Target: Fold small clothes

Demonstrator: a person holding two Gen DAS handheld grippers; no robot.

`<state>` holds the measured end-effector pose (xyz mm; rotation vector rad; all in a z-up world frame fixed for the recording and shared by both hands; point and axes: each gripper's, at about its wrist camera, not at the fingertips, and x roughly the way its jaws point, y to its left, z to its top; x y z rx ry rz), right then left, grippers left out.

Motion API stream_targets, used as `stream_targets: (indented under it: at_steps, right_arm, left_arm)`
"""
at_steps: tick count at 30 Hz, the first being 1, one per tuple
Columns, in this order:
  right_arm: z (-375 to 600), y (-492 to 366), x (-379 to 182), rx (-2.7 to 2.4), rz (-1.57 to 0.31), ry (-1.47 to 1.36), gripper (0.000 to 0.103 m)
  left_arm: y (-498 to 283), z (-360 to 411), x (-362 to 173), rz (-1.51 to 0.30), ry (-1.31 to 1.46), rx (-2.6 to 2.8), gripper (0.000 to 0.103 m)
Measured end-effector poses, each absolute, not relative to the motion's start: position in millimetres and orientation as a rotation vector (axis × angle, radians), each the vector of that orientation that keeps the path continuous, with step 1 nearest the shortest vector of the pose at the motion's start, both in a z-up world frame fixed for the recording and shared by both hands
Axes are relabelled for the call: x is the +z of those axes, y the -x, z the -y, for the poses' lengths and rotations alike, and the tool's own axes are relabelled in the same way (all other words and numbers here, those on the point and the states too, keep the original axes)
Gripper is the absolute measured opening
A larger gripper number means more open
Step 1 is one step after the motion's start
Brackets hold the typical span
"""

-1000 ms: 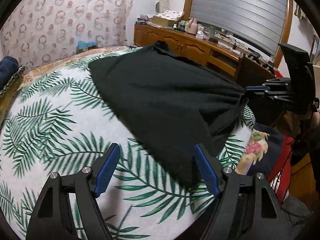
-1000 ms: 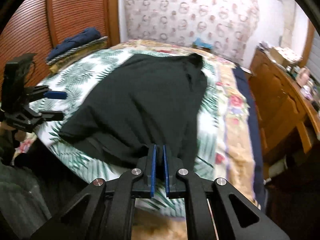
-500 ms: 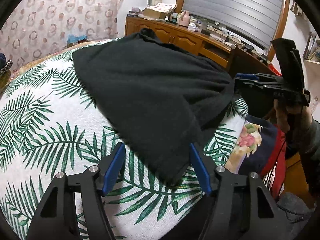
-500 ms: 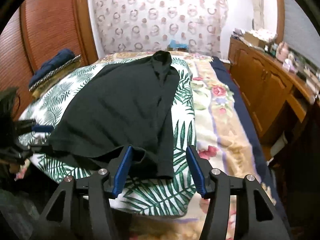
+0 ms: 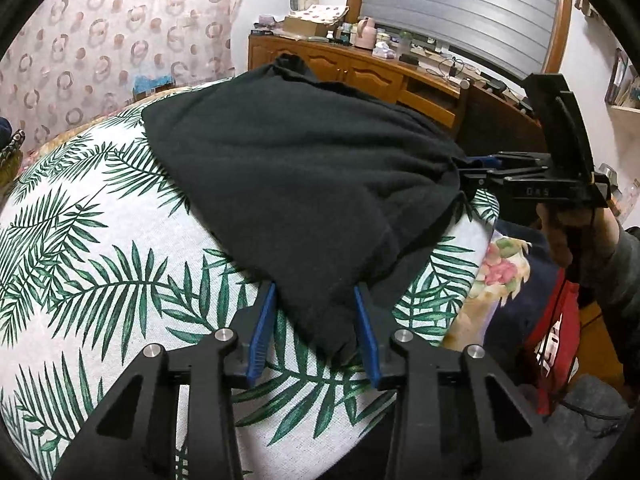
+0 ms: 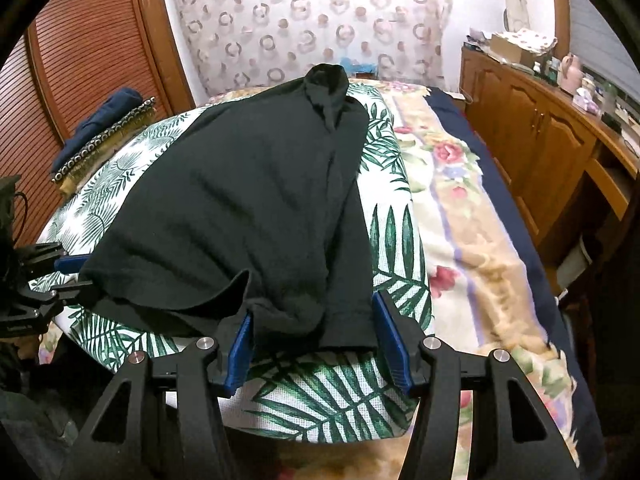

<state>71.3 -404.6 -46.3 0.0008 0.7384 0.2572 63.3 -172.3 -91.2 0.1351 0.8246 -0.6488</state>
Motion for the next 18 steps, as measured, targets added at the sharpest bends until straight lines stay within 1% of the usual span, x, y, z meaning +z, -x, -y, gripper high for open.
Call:
stream_targets:
  at_steps: [1, 2, 3, 5, 6, 7, 8, 10, 13, 18]
  right_arm:
    - [405.3, -70.9, -46.4, 0.262, -0.735, -0.002, 0.055]
    - [406.4, -70.9, -46.8, 0.267, -0.733, -0.003, 0.05]
    - [406.6, -70.9, -47.3, 0.276, -0.731, -0.006, 0.037]
    - [405.1, -70.5, -48.7, 0.324, -0.738, -0.026, 0.026]
    - [404.0, -69.9, -49.3, 0.329, -0.737, -0.024, 0.023]
    - [403.3, -70.0, -49.4, 0.329, -0.733, -0.017, 0.02]
    - [403.3, -69.5, -48.8, 0.337, -0.726, -0.016, 0.018]
    - [406.3, -68.2, -46.7, 0.349, -0.711, -0.029, 0.016]
    - [410.9, -61.1, -37.0, 0.38, -0.653, -0.058, 0.015]
    - [417.8, -57.1, -5.1, 0.426, -0.545, -0.095, 0.014]
  left_arm:
    - [-63.2, 172.3, -91.2, -0.824, -0.135, -0.649, 0.039]
    - [-63.1, 172.4, -91.2, -0.824, -0.136, -0.649, 0.039]
    - [-62.9, 172.6, -91.3, -0.822, -0.138, -0.648, 0.036]
    - [-63.3, 173.3, -90.6, -0.821, -0.143, -0.648, 0.023]
    - [-63.2, 173.7, -90.5, -0.82, -0.147, -0.648, 0.021]
    - [-63.0, 174.0, -90.5, -0.816, -0.156, -0.645, 0.013]
    - [-63.0, 173.6, -90.4, -0.814, -0.157, -0.644, 0.009]
    - [-63.0, 171.6, -88.4, -0.811, -0.149, -0.643, 0.007]
    - [-62.7, 164.6, -71.1, -0.773, -0.102, -0.657, 0.006]
    - [-81.8, 150.0, -19.4, -0.67, -0.038, -0.655, 0.006]
